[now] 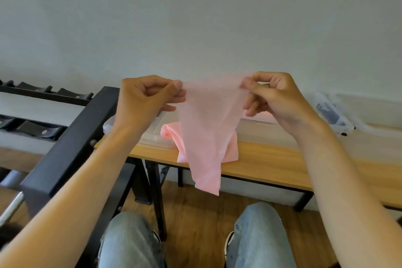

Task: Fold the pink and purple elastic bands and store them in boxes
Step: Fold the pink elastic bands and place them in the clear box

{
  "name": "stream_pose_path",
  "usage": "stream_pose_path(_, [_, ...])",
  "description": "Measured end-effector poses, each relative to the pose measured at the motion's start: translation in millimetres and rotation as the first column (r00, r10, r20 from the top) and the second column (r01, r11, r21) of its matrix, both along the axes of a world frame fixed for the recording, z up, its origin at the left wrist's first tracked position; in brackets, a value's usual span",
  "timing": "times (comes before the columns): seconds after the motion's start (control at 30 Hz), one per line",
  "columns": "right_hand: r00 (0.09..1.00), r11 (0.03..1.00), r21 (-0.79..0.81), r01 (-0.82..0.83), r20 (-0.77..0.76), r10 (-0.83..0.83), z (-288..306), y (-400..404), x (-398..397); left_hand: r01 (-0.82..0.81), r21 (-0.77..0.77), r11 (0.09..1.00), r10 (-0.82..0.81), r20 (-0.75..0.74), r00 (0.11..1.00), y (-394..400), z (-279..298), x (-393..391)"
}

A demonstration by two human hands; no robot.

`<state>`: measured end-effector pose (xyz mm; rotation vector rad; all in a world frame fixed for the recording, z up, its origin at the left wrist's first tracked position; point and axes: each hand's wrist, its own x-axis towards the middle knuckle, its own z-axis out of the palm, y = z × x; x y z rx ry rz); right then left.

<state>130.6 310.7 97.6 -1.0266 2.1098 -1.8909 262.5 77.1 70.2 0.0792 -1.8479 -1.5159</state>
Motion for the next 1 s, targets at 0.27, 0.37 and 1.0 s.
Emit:
stream_pose_path(0.27, [0.971, 0.994, -0.076, 0.078, 0.233, -0.058, -56.9, 0.2, 26.2, -0.086, 0.111, 0.99, 0.083, 0.031, 0.996, 15.9, -61.4, 12.1])
stream_pose_path(0.37, [0.982, 0.994, -0.023, 0.11, 0.16, -0.105, -86.8, 6.0, 25.1, -0.079, 0.118, 0.99, 0.067, 0.101, 0.993, 14.8, -84.4, 17.6])
stream_pose_path(1.0, [0.966, 0.918, 0.304, 0.257, -0.109, -0.234, -188.7, 14.3, 21.6, -0.133, -0.192, 0.972, 0.214, 0.503, 0.838, 23.5, -168.4, 31.5])
